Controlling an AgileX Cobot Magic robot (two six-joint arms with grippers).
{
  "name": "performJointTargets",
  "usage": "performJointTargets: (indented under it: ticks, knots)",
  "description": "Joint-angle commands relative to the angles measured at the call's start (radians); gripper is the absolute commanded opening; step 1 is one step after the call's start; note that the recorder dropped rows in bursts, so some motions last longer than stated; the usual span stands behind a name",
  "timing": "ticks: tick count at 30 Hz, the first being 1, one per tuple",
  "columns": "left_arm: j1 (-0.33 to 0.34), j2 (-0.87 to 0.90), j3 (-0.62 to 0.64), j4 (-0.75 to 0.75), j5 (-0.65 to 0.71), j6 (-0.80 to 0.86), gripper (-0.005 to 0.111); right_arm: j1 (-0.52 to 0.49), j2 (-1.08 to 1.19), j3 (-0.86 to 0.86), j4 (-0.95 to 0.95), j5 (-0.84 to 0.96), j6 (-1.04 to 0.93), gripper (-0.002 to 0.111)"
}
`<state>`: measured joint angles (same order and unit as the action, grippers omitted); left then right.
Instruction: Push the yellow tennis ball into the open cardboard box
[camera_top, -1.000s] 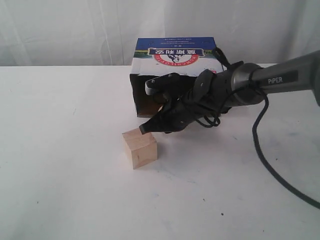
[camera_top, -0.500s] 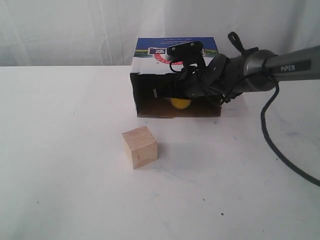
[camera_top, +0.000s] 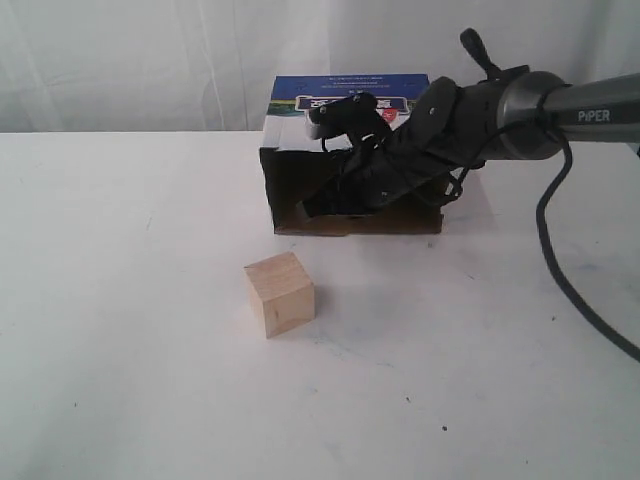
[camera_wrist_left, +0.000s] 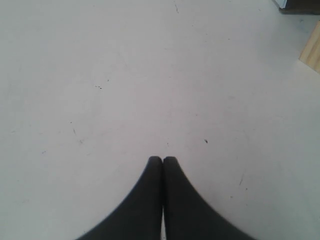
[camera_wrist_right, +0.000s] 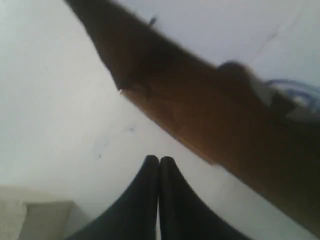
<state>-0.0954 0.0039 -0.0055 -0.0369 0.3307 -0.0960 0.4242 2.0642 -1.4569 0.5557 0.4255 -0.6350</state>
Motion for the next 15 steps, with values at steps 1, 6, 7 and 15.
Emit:
performJointTargets:
  ticks: [1,6,7,15]
  knots:
    - [-0.009,-0.004,0.005,-0.003,0.037,0.000,0.000,-0.007,-0.013,-0.003,-0.203,0.176,0.117,0.000]
    - [-0.009,-0.004,0.005,-0.003,0.037,0.000,0.000,-0.011,-0.086,-0.003,-0.816,0.499,0.545,0.000]
    - [-0.009,-0.004,0.005,-0.003,0.037,0.000,0.000,-0.018,-0.101,-0.003,-0.862,0.539,0.580,0.000]
    - [-0.009,-0.004,0.005,-0.003,0.037,0.000,0.000,-0.154,-0.161,0.009,-1.001,0.796,0.590,0.000]
